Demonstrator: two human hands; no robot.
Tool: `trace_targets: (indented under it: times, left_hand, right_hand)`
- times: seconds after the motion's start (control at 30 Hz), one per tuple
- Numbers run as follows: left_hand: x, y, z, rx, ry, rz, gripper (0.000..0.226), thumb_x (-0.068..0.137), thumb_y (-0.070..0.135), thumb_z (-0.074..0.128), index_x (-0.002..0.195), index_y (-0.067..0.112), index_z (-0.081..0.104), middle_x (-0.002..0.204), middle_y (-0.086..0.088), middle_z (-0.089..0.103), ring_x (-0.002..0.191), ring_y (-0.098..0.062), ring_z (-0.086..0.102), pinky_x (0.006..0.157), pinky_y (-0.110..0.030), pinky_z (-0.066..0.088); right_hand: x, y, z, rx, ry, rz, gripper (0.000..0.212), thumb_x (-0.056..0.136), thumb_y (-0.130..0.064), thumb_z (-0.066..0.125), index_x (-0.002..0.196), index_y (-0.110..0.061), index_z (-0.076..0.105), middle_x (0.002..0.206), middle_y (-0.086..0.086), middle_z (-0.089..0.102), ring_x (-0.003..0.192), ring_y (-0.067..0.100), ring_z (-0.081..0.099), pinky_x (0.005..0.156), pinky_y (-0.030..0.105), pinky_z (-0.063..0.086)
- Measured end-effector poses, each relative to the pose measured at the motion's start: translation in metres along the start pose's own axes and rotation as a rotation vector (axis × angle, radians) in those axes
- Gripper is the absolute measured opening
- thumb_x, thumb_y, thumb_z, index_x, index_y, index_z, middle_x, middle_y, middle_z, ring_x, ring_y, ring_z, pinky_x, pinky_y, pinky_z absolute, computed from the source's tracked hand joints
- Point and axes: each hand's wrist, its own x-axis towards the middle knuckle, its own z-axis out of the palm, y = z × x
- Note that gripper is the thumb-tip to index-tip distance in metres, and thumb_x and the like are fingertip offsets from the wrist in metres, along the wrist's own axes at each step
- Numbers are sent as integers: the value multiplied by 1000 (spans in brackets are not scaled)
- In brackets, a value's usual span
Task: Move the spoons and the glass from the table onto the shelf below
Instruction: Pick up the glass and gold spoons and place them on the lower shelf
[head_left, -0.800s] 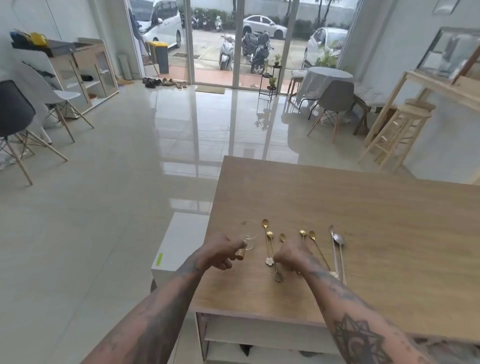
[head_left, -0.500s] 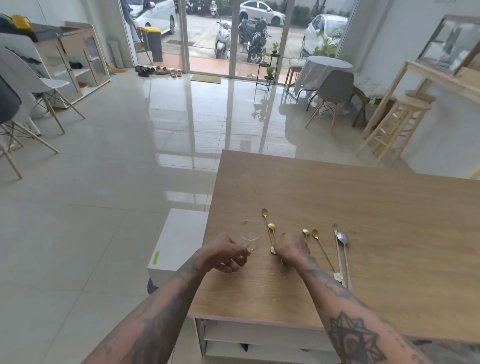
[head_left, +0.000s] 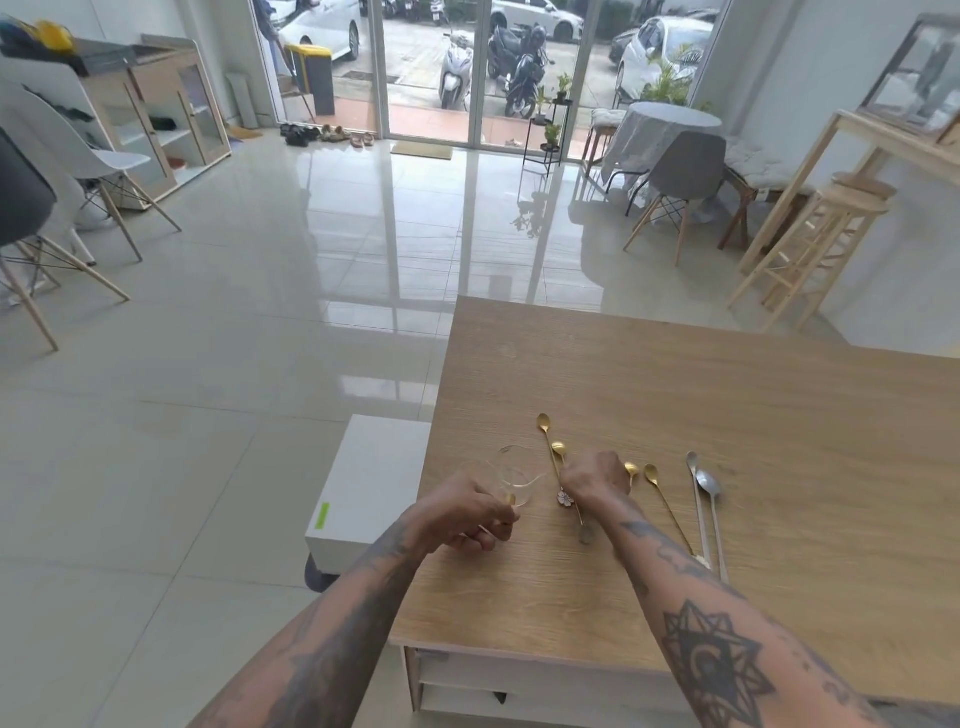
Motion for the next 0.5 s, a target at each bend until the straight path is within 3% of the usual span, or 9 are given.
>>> trace_targets:
  times: [0.13, 0.23, 0.4, 0.5]
  left_hand:
    - [2, -3, -1, -32, -22, 17, 9, 92, 20, 68, 90, 12, 70, 88, -10, 68, 58, -11, 58, 55, -22, 45]
    - [4, -5, -2, -61, -33, 32, 10, 93, 21, 68, 91, 11, 70, 88, -11, 67, 58, -11, 57, 53, -21, 46]
    - [5, -9, 0, -113, -24, 46, 14, 92, 20, 69, 95, 7, 69, 89, -13, 67, 56, -11, 56, 52, -19, 46]
    - [6, -11, 1, -128, -14, 50, 16, 92, 20, 69, 97, 5, 69, 90, -14, 67, 55, -11, 55, 51, -19, 46]
  right_hand:
    - [4, -8, -3, -9, 18, -28, 30, 100, -22, 49, 102, -5, 73, 107, 11, 71, 98, 26, 67, 73, 30, 50]
    - [14, -12, -2, 62, 20, -36, 30, 101, -24, 47, 89, -8, 70, 90, 9, 64, 80, 23, 60, 62, 29, 44]
    - [18, -15, 4, 116, 16, -83, 25, 95, -28, 61, 89, -9, 74, 85, 3, 70, 73, 17, 59, 53, 23, 41]
    - [16, -16, 10, 3, 58, -86, 23, 95, -16, 56, 86, -7, 75, 86, 5, 70, 74, 19, 61, 59, 26, 45]
